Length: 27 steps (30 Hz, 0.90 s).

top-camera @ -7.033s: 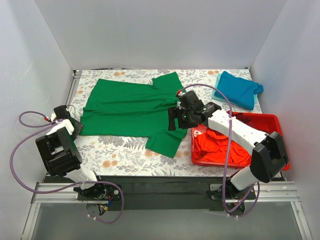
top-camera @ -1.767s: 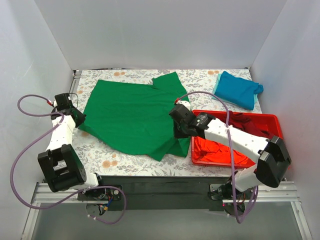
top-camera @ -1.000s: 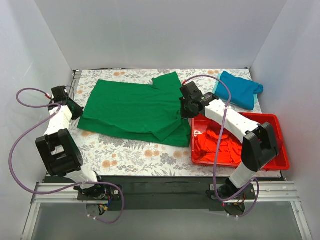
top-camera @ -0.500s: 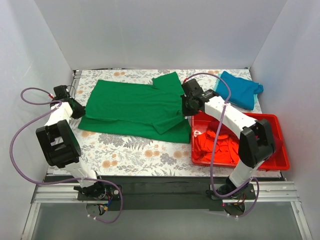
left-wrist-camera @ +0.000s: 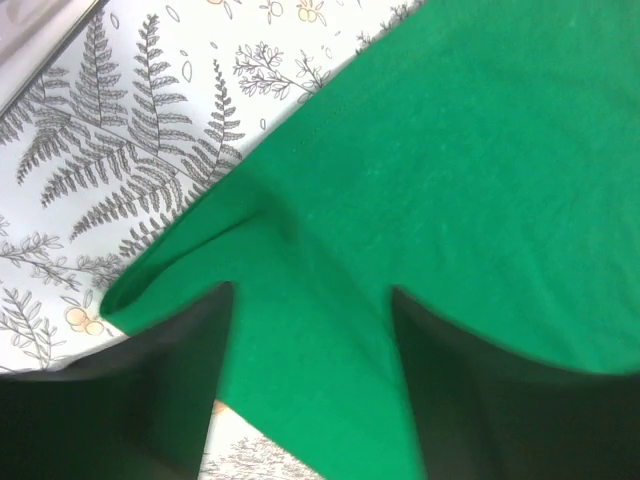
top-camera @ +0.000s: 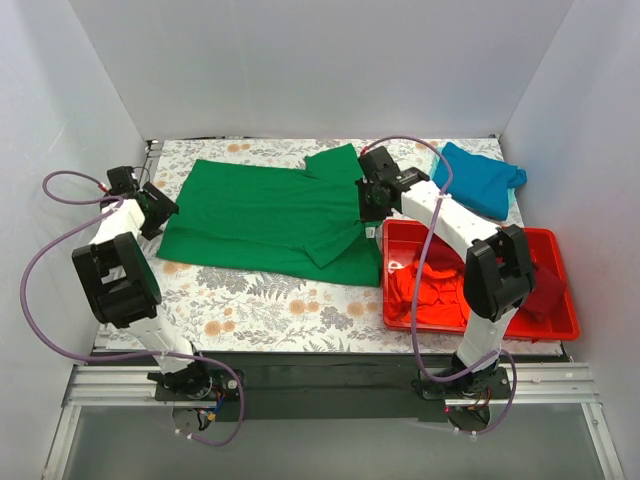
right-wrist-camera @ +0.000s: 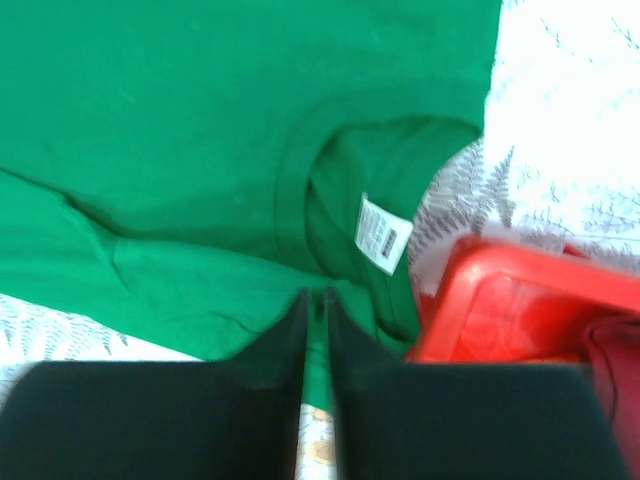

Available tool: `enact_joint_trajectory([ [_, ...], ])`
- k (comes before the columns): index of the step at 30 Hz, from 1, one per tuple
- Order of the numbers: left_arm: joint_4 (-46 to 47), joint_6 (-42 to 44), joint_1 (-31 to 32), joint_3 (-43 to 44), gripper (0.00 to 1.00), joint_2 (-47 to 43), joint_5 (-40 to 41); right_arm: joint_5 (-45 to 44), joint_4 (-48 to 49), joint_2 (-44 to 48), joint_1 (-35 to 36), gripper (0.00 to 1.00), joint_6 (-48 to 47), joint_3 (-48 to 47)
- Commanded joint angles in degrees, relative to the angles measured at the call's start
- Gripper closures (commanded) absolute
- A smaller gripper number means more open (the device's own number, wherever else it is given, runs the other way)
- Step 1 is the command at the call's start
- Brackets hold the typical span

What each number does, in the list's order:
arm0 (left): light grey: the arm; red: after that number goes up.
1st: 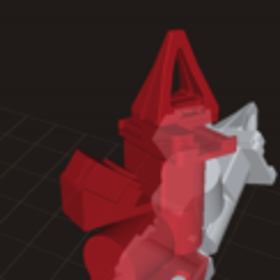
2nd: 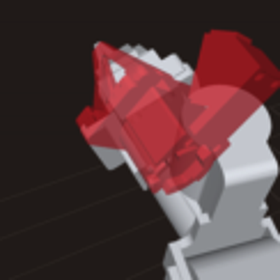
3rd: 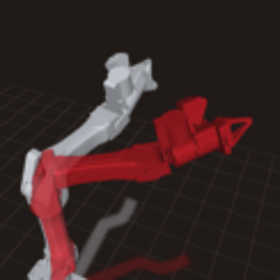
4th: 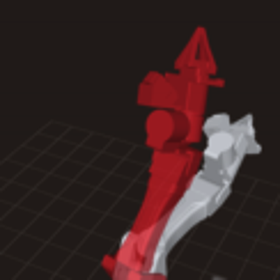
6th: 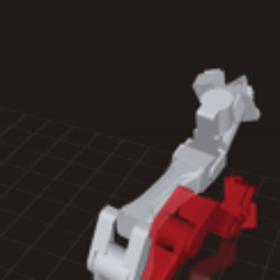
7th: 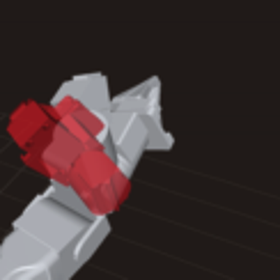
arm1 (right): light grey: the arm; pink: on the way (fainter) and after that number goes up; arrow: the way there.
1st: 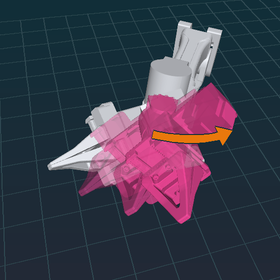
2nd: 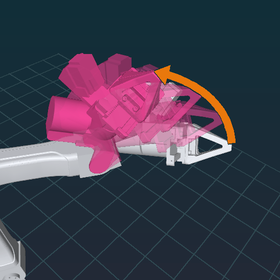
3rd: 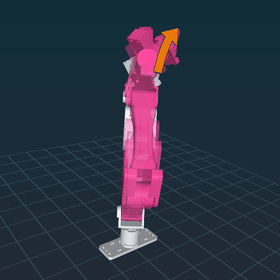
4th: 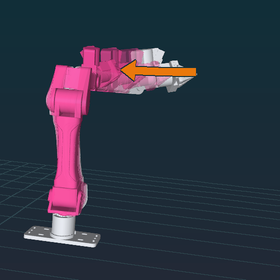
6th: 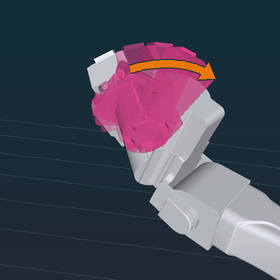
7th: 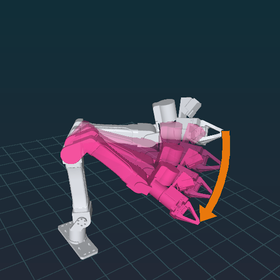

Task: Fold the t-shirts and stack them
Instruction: Fold the tshirt

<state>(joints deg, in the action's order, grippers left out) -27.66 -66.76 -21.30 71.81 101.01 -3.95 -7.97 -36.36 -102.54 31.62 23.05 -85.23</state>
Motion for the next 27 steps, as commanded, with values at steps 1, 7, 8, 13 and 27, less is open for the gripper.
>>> enact_joint_trajectory([
  [1,1.12,-0.65,-0.15,1.23,0.33,-2.83,-1.15,1.55,-0.55,-1.6,-0.5,0.76,-2.39,-5.64],
  [7,2.35,0.31,5.38,-2.64,0.1,-7.32,1.91,3.22,-0.91,0.41,-0.41,0.11,-2.48,-6.71],
  [8,2.61,0.23,7.13,-3.16,0.09,-7.93,2.36,3.48,-0.82,1.89,-0.41,0.11,-2.48,-6.09],
  [13,4.37,-1.61,11.01,-8.61,0.08,-12.5,1.92,5.06,0.67,6.38,2.48,0.14,-0.99,0.39],
  [27,13.59,-10.05,17.96,-17.93,0.07,-11.9,-1.33,11.04,15.34,10.34,9.25,0.15,7.09,21.77],
])
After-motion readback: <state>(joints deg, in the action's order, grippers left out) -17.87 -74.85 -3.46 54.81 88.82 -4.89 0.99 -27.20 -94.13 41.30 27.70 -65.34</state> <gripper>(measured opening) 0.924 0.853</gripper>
